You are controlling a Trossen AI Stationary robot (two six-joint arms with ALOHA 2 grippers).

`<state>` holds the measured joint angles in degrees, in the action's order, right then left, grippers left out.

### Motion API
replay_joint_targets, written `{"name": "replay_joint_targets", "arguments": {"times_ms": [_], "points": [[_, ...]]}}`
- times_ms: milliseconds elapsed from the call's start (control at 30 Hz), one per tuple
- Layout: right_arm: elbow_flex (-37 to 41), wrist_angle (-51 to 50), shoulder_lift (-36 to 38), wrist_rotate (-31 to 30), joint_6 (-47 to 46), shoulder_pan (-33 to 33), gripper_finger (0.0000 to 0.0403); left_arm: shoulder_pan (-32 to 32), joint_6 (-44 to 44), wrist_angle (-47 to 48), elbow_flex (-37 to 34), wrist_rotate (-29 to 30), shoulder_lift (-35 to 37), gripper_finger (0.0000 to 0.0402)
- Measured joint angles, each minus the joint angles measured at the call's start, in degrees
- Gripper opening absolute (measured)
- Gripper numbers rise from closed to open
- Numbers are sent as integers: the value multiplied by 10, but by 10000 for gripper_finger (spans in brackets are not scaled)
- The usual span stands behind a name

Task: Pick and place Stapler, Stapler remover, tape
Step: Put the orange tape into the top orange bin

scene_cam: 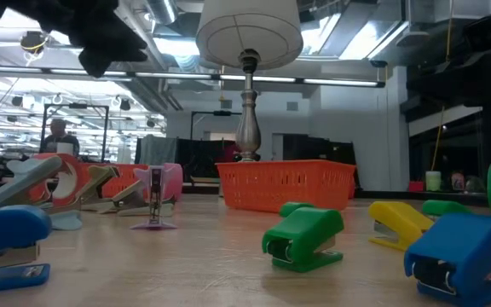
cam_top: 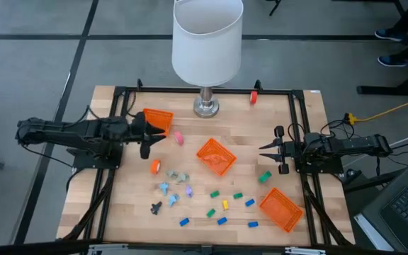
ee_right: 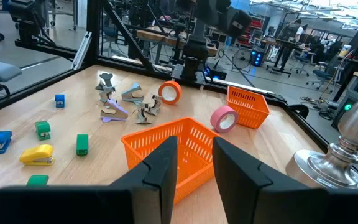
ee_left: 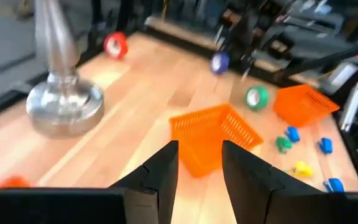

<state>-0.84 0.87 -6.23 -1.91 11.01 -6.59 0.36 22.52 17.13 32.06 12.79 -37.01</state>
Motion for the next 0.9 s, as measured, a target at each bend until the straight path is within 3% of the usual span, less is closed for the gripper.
{"name": "replay_joint_targets", "arguments": {"times_ms": [333, 500, 667, 900], "points": [[0, 0, 0, 0, 0, 0, 106, 0, 190, 305, 133, -12, -107, 118], [0, 0, 0, 0, 0, 0, 106, 0, 302, 329, 134, -84, -154, 118], [0, 0, 0, 0, 0, 0, 106, -5, 358, 338, 134, -164, -231, 119], [0, 0, 0, 0, 0, 0, 106, -19, 350, 341, 134, -190, -317, 145]]}}
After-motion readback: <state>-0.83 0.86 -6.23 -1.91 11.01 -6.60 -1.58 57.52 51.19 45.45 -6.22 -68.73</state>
